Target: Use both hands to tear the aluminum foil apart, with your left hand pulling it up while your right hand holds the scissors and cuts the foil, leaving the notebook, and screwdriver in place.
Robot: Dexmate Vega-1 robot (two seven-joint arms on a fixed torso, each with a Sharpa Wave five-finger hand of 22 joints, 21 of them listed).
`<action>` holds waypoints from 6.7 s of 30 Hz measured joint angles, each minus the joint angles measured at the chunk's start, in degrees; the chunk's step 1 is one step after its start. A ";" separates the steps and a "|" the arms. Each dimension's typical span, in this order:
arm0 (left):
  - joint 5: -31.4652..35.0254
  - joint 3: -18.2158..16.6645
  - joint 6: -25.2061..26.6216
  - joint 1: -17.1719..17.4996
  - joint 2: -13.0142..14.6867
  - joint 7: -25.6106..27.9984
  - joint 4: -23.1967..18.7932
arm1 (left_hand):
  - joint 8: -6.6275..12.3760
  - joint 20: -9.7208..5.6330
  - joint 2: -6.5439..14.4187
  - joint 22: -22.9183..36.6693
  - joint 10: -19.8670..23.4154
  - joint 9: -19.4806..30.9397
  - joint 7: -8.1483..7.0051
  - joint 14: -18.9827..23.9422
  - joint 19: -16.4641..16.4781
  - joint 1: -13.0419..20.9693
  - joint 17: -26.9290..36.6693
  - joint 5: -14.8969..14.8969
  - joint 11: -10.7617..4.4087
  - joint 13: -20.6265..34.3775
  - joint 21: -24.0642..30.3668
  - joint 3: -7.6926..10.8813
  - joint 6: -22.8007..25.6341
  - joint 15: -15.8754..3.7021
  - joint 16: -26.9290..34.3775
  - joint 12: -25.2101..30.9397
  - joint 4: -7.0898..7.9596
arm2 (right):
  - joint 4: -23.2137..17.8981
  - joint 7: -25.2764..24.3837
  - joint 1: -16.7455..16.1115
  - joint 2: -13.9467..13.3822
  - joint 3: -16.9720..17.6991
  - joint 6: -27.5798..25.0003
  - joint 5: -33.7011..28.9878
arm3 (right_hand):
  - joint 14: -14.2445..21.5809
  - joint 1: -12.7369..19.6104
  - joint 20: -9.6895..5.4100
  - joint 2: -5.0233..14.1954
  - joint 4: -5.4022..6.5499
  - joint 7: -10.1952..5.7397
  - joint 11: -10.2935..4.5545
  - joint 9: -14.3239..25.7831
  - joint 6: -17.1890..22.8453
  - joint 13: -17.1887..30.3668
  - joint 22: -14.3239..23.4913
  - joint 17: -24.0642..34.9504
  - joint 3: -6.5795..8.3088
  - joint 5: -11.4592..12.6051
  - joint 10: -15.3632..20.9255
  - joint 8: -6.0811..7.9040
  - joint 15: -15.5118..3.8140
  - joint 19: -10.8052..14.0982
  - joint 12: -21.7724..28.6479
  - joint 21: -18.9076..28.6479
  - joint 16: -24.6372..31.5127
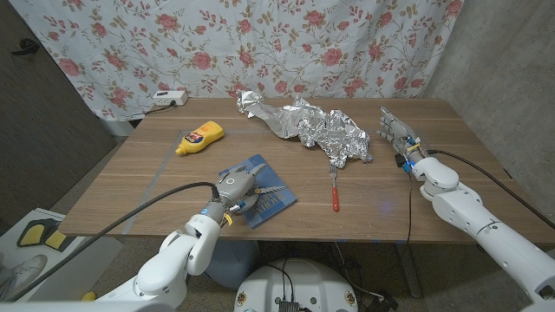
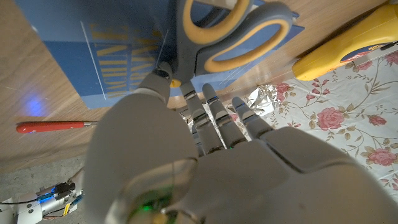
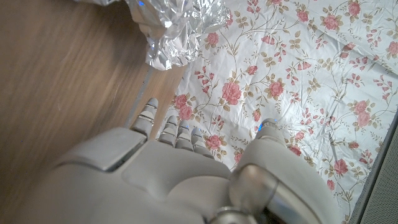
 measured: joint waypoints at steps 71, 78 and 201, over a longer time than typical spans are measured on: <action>-18.84 -6.34 -18.09 -6.65 -7.18 19.22 6.69 | 1.16 -1.73 -1.46 0.00 -0.28 0.02 2.35 1.56 0.69 1.05 1.74 1.43 -0.28 0.11 0.00 -1.05 2.17 -0.09 0.19 6.61 0.02 | -3.66 -1.14 -2.97 -1.19 1.83 1.88 -0.31 | -0.11 0.00 0.21 0.00 0.01 -0.69 0.00 0.00 -0.10 0.00 0.00 -0.12 0.48 0.00 0.00 0.00 -0.11 -0.21 0.00 0.00 0.00; -20.74 -5.84 -20.75 -9.18 -8.66 19.88 9.27 | 1.16 -1.73 -1.36 0.00 -0.28 0.02 2.35 2.16 0.70 1.04 1.73 1.42 -0.29 0.11 0.00 -1.23 2.17 -0.31 -0.02 6.61 0.19 | -5.03 -1.69 -4.38 -1.75 2.66 2.30 -0.33 | -0.18 0.00 0.21 0.00 0.01 -0.69 -0.33 0.00 -0.10 0.00 0.00 -0.11 0.48 0.00 0.80 0.00 -0.85 -0.22 0.43 0.00 0.00; -50.72 -3.16 -52.62 -22.35 -25.58 15.11 31.57 | 1.44 -1.51 -0.32 0.00 -1.11 0.03 3.08 2.02 -0.14 2.38 3.86 0.31 -1.11 0.15 0.00 -2.33 5.14 -0.45 -0.89 6.84 0.35 | -15.44 0.39 -8.47 -4.29 2.40 4.33 -4.33 | 2.18 3.40 0.42 -0.68 -1.31 -2.97 -3.79 0.00 1.33 2.29 0.00 -0.39 3.43 0.23 18.54 0.23 -1.35 -1.02 5.52 0.00 0.85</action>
